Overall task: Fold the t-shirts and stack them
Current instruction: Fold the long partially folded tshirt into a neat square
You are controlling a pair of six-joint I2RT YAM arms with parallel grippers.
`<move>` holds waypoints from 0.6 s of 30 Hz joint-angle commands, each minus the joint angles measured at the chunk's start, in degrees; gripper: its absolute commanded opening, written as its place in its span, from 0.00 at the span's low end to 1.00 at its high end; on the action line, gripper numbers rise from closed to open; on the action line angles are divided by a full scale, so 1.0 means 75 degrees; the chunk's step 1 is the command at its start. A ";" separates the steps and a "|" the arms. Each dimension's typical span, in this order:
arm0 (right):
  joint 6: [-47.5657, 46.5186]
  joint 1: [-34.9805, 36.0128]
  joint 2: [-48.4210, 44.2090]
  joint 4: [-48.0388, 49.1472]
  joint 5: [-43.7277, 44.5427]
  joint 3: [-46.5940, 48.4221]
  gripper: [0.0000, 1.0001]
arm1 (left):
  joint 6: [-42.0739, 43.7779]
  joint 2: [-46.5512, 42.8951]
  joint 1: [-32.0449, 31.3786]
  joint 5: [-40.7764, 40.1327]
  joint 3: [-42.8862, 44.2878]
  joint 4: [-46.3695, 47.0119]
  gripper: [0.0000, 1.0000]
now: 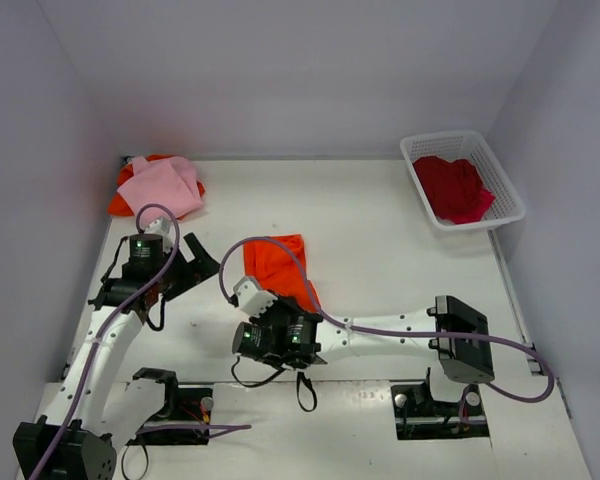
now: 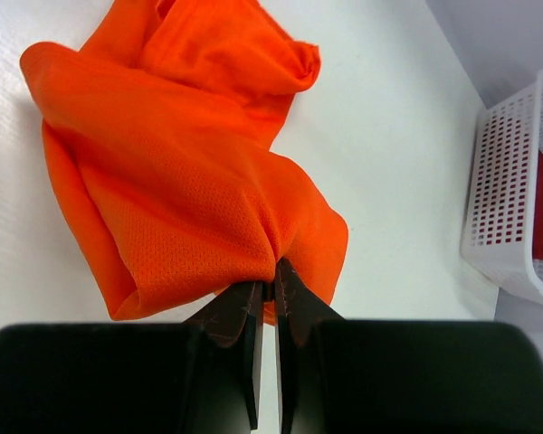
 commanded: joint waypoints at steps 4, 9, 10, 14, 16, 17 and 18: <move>-0.0778 -0.0189 -0.0267 0.0123 0.0634 0.0917 0.00 | 0.0046 0.0283 0.0050 0.0002 0.0586 0.0368 0.88; -0.1398 -0.0399 -0.0126 0.0344 0.0576 0.1328 0.00 | 0.0046 0.0353 0.0050 -0.0010 0.0586 0.0427 0.88; -0.1504 -0.0423 -0.0114 0.0415 0.0552 0.1410 0.00 | 0.0046 0.0354 0.0050 -0.0022 0.0586 0.0427 0.88; -0.1973 -0.0646 -0.0173 0.0743 0.0283 0.1574 0.00 | 0.0069 0.0400 0.0050 -0.0045 0.0598 0.0451 0.88; -0.2299 -0.0786 -0.0196 0.0931 0.0072 0.1609 0.00 | 0.0069 0.0447 0.0050 -0.0045 0.0598 0.0486 0.88; -0.2383 -0.0926 -0.0196 0.1059 0.0002 0.1587 0.00 | 0.0046 0.0494 0.0050 -0.0045 0.0598 0.0497 0.88; -0.2535 -0.1009 -0.0196 0.1118 -0.0184 0.1575 0.00 | 0.0046 0.0506 0.0050 -0.0034 0.0598 0.0521 0.88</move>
